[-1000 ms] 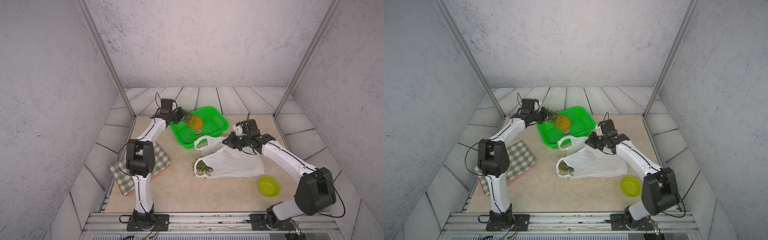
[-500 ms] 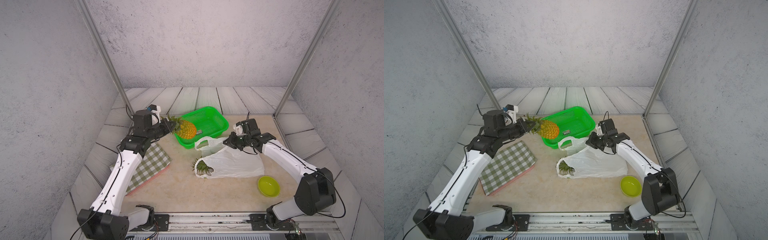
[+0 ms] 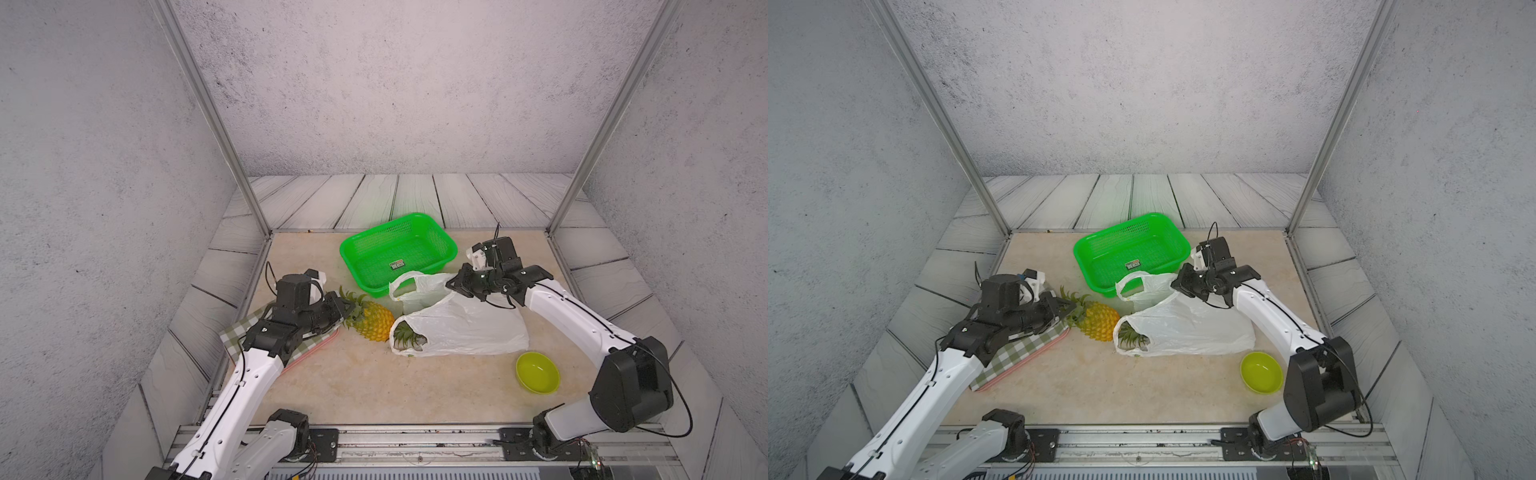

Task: Place the pineapple into a plastic bag & tie a knot
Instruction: Place the pineapple in the plastic bag.

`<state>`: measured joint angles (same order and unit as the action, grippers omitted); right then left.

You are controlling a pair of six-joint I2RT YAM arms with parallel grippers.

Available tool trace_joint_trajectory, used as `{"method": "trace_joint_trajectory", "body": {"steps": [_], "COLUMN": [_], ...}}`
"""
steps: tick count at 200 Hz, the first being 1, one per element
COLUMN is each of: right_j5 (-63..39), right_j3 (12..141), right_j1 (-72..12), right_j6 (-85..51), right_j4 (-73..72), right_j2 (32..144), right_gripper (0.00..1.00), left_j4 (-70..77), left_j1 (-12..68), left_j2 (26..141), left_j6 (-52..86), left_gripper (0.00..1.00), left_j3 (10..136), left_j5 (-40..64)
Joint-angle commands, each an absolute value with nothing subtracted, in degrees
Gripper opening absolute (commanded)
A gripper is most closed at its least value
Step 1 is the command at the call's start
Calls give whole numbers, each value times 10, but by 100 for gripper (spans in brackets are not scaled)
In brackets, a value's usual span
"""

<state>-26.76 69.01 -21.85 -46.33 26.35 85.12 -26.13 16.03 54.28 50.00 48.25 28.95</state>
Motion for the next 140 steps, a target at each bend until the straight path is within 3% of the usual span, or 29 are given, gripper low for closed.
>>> {"method": "trace_joint_trajectory", "body": {"steps": [1,90,140], "right_j5": [-274,-281,-277], "right_j3": [680,666,691], "right_j1": [-223,-253,-260], "right_j6": [-466,-481,-481], "right_j4": [262,262,275], "right_j2": [827,799,802], "right_gripper": [0,0,0], "left_j4": [-129,-39,-68], "left_j1": [195,219,219], "left_j2": [547,601,591], "left_j6": [547,588,576], "left_gripper": [0,0,0], "left_j3": [495,530,557], "left_j5": [320,313,318]}}
